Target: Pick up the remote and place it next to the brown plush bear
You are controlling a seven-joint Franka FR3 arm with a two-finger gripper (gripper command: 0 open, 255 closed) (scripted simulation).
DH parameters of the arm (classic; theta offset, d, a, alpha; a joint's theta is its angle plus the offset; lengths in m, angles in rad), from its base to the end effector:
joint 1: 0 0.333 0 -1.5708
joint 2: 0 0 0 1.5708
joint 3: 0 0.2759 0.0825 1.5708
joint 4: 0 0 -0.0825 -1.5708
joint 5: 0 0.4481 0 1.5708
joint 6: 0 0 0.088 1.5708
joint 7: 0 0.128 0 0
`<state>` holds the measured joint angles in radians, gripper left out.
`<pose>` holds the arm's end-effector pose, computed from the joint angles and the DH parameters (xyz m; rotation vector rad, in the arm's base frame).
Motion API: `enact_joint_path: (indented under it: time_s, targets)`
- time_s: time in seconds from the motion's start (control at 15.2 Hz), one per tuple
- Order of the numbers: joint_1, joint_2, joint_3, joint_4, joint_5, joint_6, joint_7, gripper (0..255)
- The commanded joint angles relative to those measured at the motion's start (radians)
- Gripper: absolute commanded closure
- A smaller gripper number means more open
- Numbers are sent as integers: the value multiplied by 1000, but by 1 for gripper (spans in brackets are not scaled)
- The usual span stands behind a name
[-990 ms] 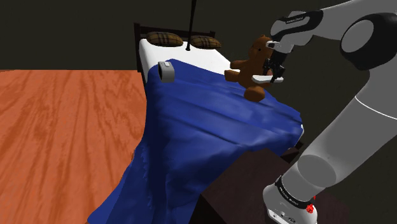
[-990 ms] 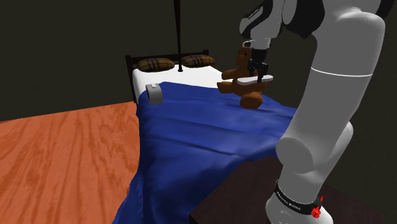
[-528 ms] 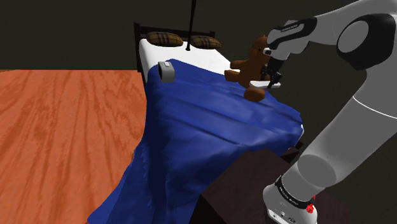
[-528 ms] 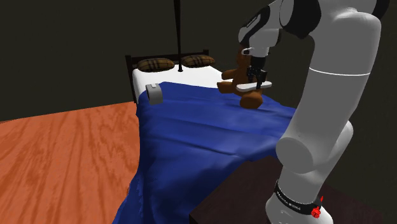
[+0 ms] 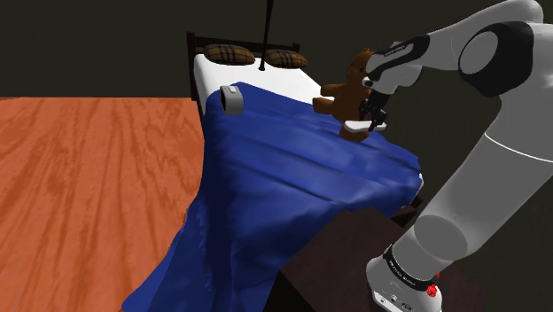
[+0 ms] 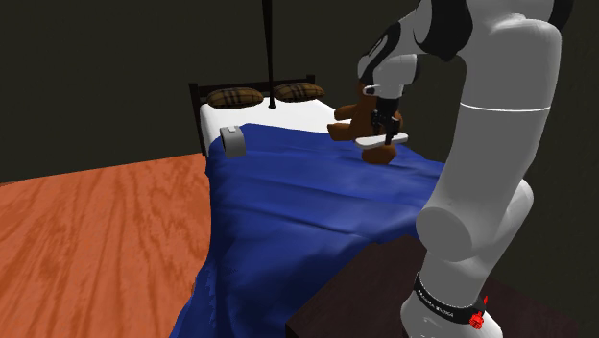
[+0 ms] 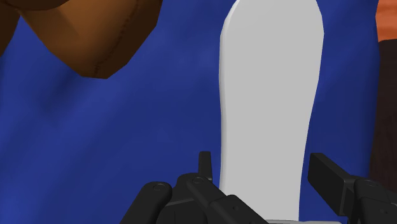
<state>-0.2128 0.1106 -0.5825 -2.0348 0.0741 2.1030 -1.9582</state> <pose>0.4351 -0.4370 0.3033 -2.6366 -1.6652 0.0029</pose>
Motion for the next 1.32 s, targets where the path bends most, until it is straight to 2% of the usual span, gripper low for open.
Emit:
enact_joint_path:
  time_s: [0.0,1.25]
  targets:
    - [-1,12,1,-16,9,27,-6,255]
    - [-36,178,40,-101,139,248,-95,255]
